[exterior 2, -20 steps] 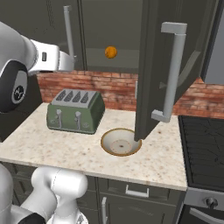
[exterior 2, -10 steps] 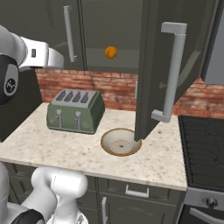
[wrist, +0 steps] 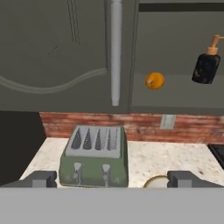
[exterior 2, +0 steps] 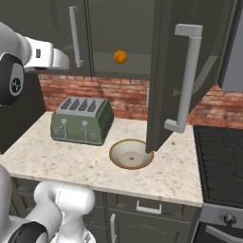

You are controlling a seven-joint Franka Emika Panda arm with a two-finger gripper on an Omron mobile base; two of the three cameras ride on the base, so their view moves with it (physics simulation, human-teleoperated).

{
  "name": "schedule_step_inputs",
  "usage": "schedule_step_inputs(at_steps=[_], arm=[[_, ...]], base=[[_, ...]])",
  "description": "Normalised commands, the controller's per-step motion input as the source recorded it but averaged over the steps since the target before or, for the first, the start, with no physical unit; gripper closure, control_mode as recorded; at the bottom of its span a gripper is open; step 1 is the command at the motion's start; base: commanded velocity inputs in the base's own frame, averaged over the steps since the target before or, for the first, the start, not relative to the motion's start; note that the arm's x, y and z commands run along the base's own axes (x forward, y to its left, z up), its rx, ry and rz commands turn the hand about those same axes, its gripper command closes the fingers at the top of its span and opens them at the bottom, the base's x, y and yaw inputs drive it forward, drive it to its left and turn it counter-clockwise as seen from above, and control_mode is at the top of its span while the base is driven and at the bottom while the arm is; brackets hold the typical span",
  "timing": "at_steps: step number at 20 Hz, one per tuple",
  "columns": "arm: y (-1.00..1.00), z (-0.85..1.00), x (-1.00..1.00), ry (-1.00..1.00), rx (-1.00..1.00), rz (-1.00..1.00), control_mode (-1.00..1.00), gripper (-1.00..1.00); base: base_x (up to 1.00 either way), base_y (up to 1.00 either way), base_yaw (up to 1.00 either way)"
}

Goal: Open the cabinet. Pick the mango and orange from the cabinet and place them into the bowl. Then close the cabinet.

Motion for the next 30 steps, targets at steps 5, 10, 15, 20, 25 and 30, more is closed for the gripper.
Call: schedule_step_inputs(at_steps=[5, 10, 15, 20, 25, 30], arm=[[0.02, 0.07, 0.34, 0.0, 0.0, 0.0, -1.0, -1.0], [0.04, 0.08, 0.3, -0.04, 0.0, 0.0, -1.0, -1.0], [0.07, 0.03, 0.31, -0.06, 0.0, 0.0, -1.0, -1.0], [0.04, 0.0, 0.3, -0.07, 0.0, 0.0, -1.0, -1.0], [0.0, 0.0, 0.35, -0.01, 0.0, 0.0, -1.0, -1.0], [0.0, 0.0, 0.36, 0.0, 0.0, 0.0, -1.0, -1.0]], base=[[0.0, 0.0, 0.0], [0.0, 0.0, 0.0], [0.0, 0.0, 0.0], [0.0, 0.0, 0.0], [0.0, 0.0, 0.0], [0.0, 0.0, 0.0]])
